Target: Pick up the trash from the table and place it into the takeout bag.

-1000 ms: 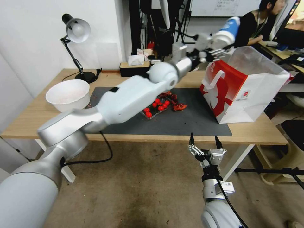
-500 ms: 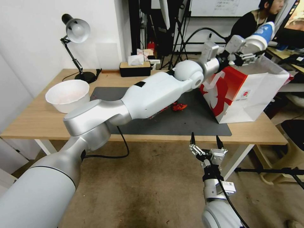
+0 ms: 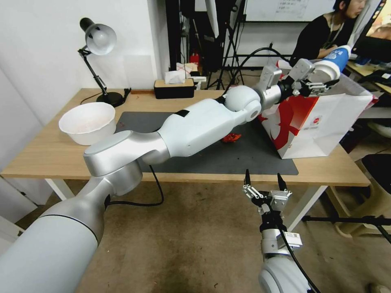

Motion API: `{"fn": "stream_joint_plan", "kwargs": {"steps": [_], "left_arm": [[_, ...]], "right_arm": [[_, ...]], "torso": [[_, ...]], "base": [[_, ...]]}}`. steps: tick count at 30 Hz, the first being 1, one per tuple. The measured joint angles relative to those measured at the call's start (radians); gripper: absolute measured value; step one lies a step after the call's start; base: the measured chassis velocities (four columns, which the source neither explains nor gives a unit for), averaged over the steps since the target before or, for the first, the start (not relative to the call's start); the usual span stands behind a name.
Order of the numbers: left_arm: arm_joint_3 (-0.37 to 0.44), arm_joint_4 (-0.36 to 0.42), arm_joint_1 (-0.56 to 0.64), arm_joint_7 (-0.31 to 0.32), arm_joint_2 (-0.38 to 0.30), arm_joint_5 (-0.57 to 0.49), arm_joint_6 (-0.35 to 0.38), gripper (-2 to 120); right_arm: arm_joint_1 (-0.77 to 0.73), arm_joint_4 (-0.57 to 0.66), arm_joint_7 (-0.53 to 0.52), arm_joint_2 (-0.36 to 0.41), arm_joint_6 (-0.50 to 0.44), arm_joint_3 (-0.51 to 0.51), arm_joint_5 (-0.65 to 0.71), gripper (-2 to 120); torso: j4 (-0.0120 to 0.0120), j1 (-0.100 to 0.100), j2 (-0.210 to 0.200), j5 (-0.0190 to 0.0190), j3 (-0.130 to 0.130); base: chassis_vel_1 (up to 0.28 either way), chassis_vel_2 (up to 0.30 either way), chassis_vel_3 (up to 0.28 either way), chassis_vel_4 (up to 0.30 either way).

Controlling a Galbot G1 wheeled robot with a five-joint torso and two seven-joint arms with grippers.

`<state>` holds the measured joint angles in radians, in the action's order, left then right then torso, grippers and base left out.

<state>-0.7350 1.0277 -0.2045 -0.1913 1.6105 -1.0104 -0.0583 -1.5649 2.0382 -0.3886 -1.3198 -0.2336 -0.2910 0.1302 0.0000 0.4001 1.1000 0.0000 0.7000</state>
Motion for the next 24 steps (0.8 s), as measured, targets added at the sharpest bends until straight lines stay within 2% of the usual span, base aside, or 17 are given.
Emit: {"fn": "stream_joint_plan", "kwargs": {"steps": [2, 8, 15, 18, 24], "left_arm": [[0.0, 0.0, 0.001, 0.012, -0.001, 0.0, 0.0, 98], [0.009, 0.0, 0.003, 0.031, -0.001, 0.001, 0.003, 100], [0.084, -0.008, 0.011, 0.045, -0.004, 0.018, 0.011, 100], [0.134, 0.006, 0.017, 0.049, -0.039, 0.019, 0.021, 100], [0.166, 0.063, 0.057, 0.068, -0.119, 0.018, 0.026, 100]], "right_arm": [[-0.002, 0.0, 0.0, 0.0, 0.0, -0.001, 0.0, 100], [-0.003, 0.002, -0.001, -0.002, 0.0, -0.001, 0.0, 100], [-0.007, 0.006, -0.001, -0.002, 0.0, -0.001, 0.0, 100], [-0.01, 0.01, -0.001, -0.001, 0.0, -0.004, 0.0, 100], [-0.011, 0.015, -0.001, 0.0, 0.002, -0.005, 0.0, 100]], "torso": [[0.0, 0.0, 0.0, 0.0, 0.0], [0.0, 0.0, 0.0, 0.0, 0.0], [-0.0001, 0.0, 0.0, 0.0, 0.0], [-0.0001, 0.0, 0.0, 0.0, 0.0], [-0.0001, 0.0, 0.0, -0.0002, 0.0]], "base": [[0.0, 0.0, 0.0, 0.0], [0.0, 0.0, 0.0, 0.0], [0.0, 0.0, 0.0, 0.0], [0.0, 0.0, 0.0, 0.0], [0.0, 0.0, 0.0, 0.0]]}}
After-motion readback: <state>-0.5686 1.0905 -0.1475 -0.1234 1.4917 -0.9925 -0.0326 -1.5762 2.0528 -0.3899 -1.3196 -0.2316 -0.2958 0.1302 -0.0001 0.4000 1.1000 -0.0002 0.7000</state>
